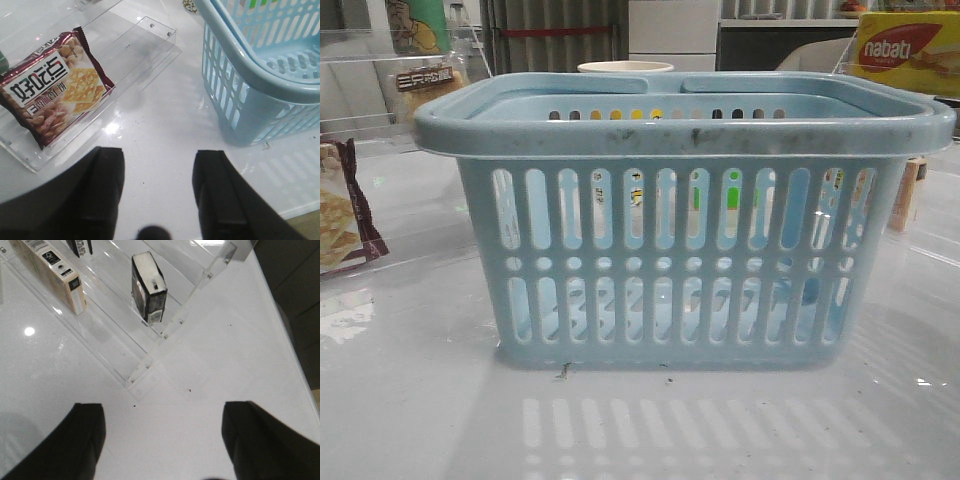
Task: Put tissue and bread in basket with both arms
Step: 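Grasp the small white packet with the right gripper and lift it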
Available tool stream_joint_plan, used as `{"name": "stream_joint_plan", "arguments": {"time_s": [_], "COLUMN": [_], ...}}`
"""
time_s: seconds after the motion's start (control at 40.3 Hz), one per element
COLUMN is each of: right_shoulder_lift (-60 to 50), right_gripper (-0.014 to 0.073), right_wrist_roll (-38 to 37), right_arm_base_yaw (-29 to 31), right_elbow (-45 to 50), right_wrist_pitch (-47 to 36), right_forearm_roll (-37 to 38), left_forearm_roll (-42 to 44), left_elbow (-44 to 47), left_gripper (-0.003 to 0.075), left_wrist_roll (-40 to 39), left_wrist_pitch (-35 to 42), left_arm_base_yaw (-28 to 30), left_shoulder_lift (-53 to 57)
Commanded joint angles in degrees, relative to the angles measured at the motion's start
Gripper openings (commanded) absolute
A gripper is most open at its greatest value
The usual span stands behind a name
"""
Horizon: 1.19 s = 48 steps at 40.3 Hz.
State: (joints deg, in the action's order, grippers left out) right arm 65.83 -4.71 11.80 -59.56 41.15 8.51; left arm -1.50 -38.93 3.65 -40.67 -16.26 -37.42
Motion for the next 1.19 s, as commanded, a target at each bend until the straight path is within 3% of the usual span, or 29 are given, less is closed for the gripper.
{"name": "stream_joint_plan", "arguments": {"time_s": [0.0,0.546,1.068,1.167], "right_shoulder_lift": [4.7,28.7,35.4,35.7], "right_gripper": [0.0590,0.0590,0.0590,0.0544], "right_wrist_roll": [0.2,3.8,3.8,3.8], "right_arm_base_yaw": [0.6,0.6,0.6,0.6], "right_elbow": [-5.7,-23.7,-25.8,-25.8], "right_wrist_pitch": [-3.7,-3.8,-8.0,-8.2], "right_forearm_roll": [0.3,0.3,0.2,0.2], "left_forearm_roll": [-0.2,-0.2,-0.2,-0.2], "left_elbow": [-1.8,-1.8,-1.8,-1.8], "left_gripper": [0.0347,0.0188,0.0090,0.0090], "left_wrist_roll": [-0.4,-0.4,-0.4,-0.4], "left_wrist_pitch": [4.5,4.5,4.5,4.5], "left_arm_base_yaw": [-0.6,-0.6,-0.6,-0.6], "left_shoulder_lift": [-0.4,-0.4,-0.4,-0.4]}}
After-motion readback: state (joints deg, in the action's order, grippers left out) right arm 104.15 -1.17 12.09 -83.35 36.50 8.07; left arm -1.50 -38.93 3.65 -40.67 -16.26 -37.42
